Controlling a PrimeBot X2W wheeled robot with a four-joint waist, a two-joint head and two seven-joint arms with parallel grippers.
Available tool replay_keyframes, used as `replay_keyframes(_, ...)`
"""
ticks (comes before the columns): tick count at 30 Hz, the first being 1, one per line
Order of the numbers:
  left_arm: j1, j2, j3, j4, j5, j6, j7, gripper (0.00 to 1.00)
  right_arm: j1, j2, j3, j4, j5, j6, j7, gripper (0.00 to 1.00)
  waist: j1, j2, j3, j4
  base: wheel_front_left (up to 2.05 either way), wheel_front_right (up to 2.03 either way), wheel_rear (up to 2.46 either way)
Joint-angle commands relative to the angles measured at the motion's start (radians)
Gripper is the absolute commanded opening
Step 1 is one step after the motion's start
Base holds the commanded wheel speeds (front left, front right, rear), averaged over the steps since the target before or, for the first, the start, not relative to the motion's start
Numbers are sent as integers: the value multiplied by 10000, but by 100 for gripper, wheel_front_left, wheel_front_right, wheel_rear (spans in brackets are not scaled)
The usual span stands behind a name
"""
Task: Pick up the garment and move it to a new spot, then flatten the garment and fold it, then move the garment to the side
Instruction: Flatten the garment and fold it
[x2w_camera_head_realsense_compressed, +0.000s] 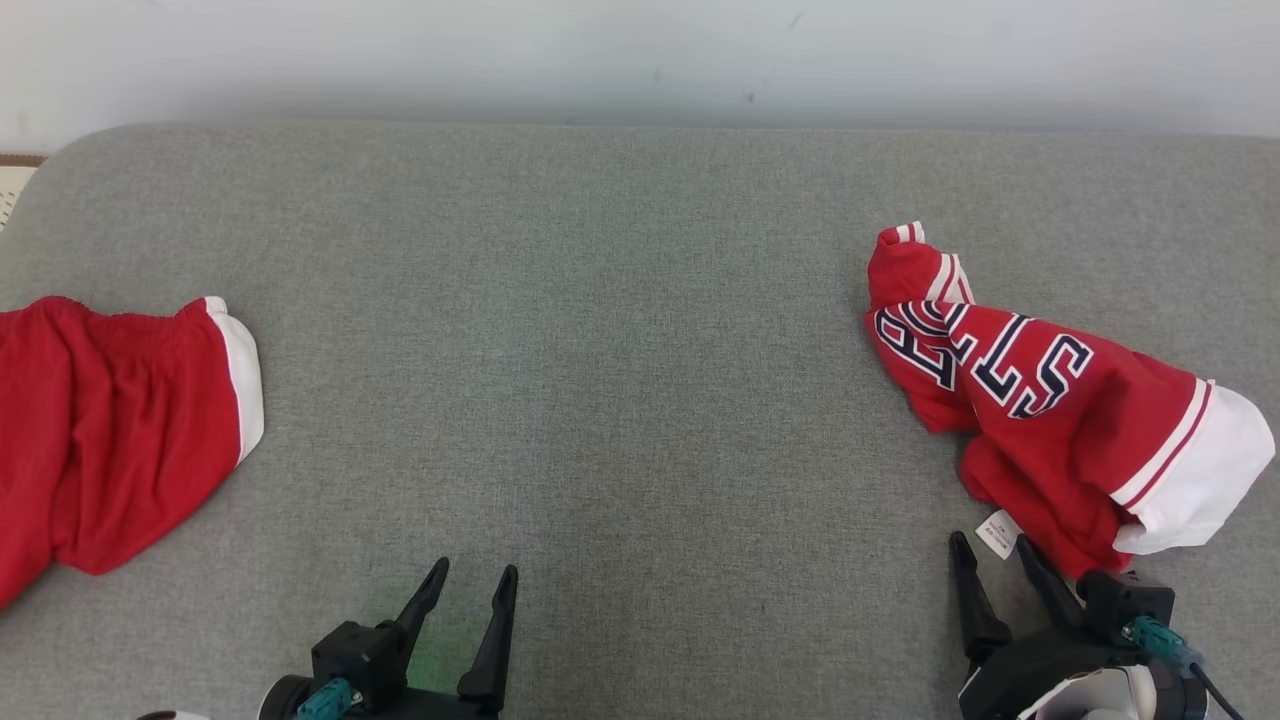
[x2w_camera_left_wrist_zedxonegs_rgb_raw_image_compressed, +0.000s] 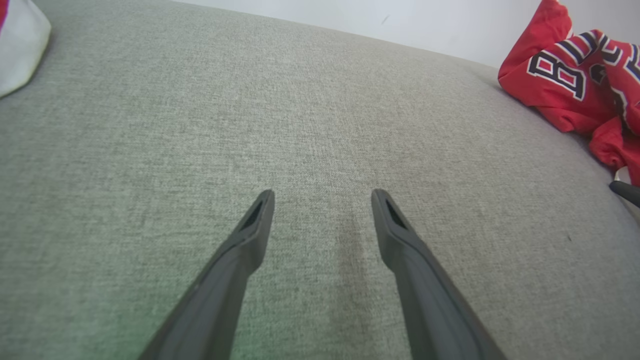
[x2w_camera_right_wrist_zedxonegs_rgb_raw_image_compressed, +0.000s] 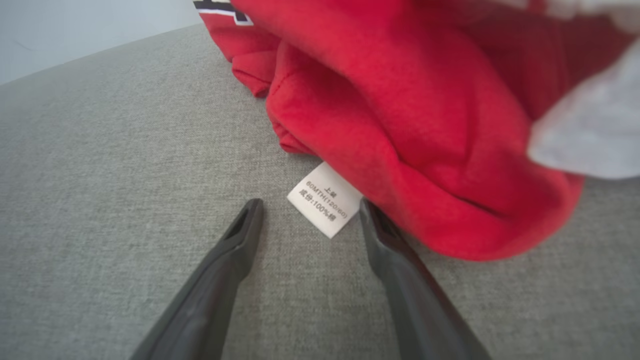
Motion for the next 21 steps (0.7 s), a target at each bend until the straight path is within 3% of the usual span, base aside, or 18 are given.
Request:
replay_keyframes(1, -56, 9, -2, 25, 60, -39, -14, 100, 23, 36, -95, 362, -177, -17, 113, 96, 0, 0, 20, 25, 0, 0, 0)
replay_keyframes(2, -53, 11, -13, 39, 52, -43, -14, 100, 24, 69, -119, 450, -269, -17, 126, 74, 0, 0, 22, 33, 0, 0, 0)
replay_keyframes(3, -48, 11, -18, 50, 48, -47, -14, 100, -2, 126, -158, 497, -350, -17, 128, 38, 0, 0, 19, 38, 0, 0, 0)
replay_keyframes(5, -19, 9, -22, 67, 29, -37, -14, 100, -19, 216, -264, 613, -486, -16, 129, 0, 0, 0, 4, 45, 0, 0, 0)
replay_keyframes(9, 8, 11, -35, 99, -32, -46, -14, 100, -32, 306, -360, 600, -684, -16, 128, 0, 0, 0, -12, 65, 0, 0, 0)
replay_keyframes(13, 31, 12, -36, 96, -70, -39, -14, 100, -101, 371, -22, -197, -757, -8, 79, 0, 0, 0, -18, 78, 0, 0, 0)
replay_keyframes(21, 4, 14, -196, 132, -239, -30, -14, 100, -1045, 150, 2384, -1854, -450, -8, 54, 0, 0, 0, -98, 365, 0, 0, 0)
